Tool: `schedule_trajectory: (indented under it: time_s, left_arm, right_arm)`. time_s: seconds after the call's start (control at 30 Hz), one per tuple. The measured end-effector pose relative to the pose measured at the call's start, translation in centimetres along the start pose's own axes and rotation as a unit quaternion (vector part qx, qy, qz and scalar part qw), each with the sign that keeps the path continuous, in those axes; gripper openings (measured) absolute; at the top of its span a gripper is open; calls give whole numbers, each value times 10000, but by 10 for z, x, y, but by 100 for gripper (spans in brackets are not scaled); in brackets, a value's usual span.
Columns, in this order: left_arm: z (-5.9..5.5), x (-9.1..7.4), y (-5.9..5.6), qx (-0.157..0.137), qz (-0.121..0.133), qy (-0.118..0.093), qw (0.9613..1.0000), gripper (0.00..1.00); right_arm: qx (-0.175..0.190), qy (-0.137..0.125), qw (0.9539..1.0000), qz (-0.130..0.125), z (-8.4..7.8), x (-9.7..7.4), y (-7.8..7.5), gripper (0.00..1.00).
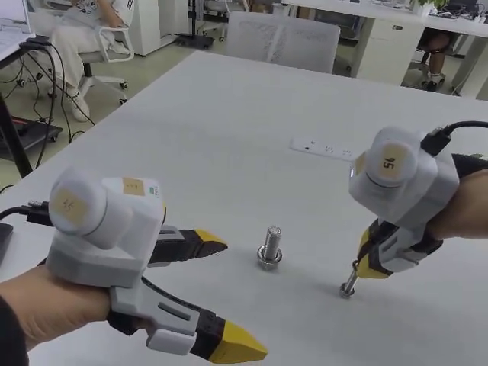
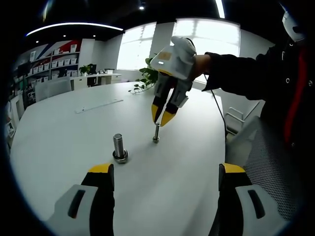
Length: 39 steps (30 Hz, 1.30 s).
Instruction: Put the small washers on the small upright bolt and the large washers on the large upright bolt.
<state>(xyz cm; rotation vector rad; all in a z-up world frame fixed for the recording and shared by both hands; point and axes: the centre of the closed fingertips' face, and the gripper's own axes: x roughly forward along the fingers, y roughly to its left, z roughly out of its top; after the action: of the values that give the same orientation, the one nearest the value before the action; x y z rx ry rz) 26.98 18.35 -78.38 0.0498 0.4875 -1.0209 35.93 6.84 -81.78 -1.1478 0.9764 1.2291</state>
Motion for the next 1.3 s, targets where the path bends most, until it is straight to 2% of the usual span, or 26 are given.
schedule_trajectory:
  time_s: [0.83, 1.3]
  left_arm:
    - [-6, 1, -2, -63, 8, 56, 10000, 87]
    - [-9, 1, -2, -106, 1, 112, 9999, 87]
  right_arm:
    - [52, 81, 9998, 198, -10, 33, 5, 13]
    - [47, 83, 9996, 251, -12, 41, 6, 14]
